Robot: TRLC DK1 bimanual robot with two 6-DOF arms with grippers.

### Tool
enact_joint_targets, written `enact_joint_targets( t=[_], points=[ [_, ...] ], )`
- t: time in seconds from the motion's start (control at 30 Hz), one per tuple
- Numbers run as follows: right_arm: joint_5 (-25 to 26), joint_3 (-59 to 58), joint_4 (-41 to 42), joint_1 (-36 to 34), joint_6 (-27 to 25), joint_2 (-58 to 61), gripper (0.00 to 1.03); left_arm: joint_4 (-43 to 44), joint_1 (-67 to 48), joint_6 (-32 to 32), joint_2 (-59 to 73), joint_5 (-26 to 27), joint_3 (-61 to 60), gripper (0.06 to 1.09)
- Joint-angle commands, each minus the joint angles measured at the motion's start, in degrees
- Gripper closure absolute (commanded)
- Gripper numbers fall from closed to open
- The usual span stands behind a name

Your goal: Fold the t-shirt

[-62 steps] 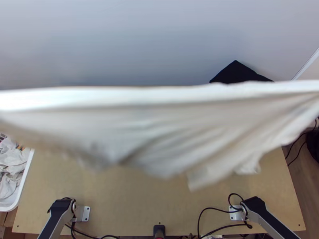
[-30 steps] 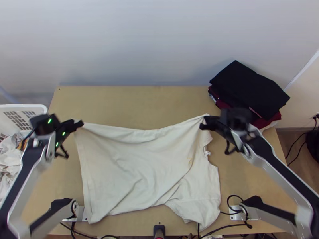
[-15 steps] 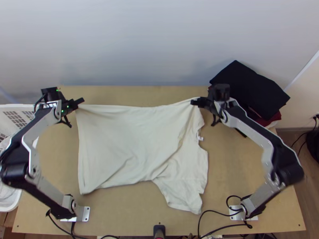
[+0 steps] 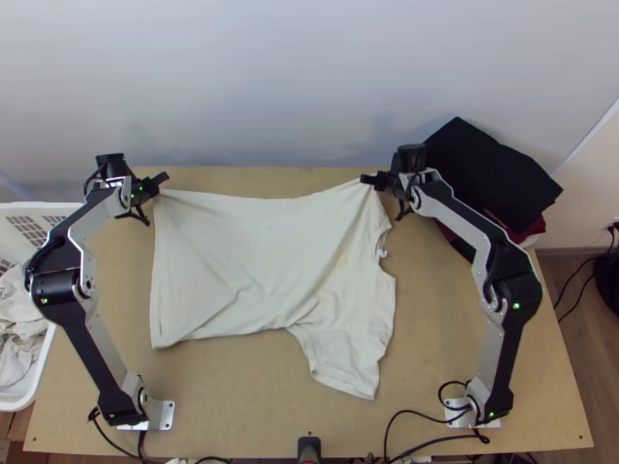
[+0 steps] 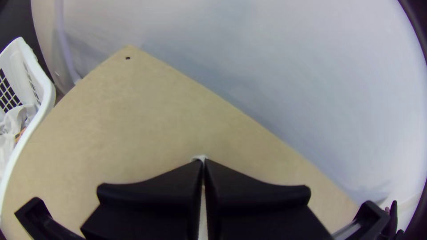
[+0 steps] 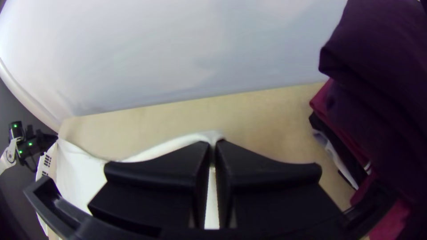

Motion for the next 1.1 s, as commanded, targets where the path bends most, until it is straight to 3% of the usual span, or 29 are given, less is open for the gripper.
enact_joint_targets(
  t=[0.0,0.03,0.07,0.13,0.17,0.23,0.3,0.4,0.5,0.77,0.93,1.07],
  points=[
    [-0.20,4.38,-0.53,-0.41,1.93,2.04,0.97,-1.25,-0.02,-4.38,2.42,0.01,4.68,0.86],
    [-0.20,4.91,-0.79,-0.41,2.28,2.04,0.84,-2.39,-0.02,-5.09,2.68,0.10,5.73,0.65],
    [-0.20,5.44,-2.02,-0.32,3.25,2.04,0.67,-4.33,-0.02,-5.17,2.85,0.10,6.88,0.53],
    [-0.11,7.11,-5.80,-0.23,5.18,2.04,0.35,-6.96,-0.19,-5.17,2.77,0.01,8.81,0.40],
    [-0.11,8.60,-8.52,0.03,5.18,2.13,0.27,-7.49,-0.19,-5.09,2.33,0.01,8.90,0.35],
    [-0.29,11.15,-14.94,0.21,4.83,2.30,0.12,-7.75,-0.19,-5.00,0.75,0.01,8.46,0.33],
    [-4.16,12.82,-18.54,0.12,5.00,2.21,0.10,-7.93,0.25,-4.65,-0.40,0.01,8.28,0.09],
    [-8.81,12.38,-22.41,-0.23,5.00,-0.60,0.04,-9.78,1.04,-4.47,-2.51,0.01,8.28,0.10],
    [-10.22,10.80,-24.43,0.12,5.00,-4.64,0.04,-11.89,1.74,-4.38,-6.02,1.24,7.67,0.10],
    [-10.75,5.00,-40.96,0.38,5.71,-17.56,0.04,-12.94,2.27,-2.63,-19.91,4.67,1.87,0.10],
    [-11.36,-9.50,-45.53,-1.55,4.56,-26.53,0.06,-15.49,2.36,-1.66,-27.20,5.72,-2.09,0.10],
    [-14.88,-22.42,-48.87,-1.81,4.65,-35.58,0.05,-15.49,2.27,0.10,-33.18,5.72,-6.92,0.10]
  ],
)
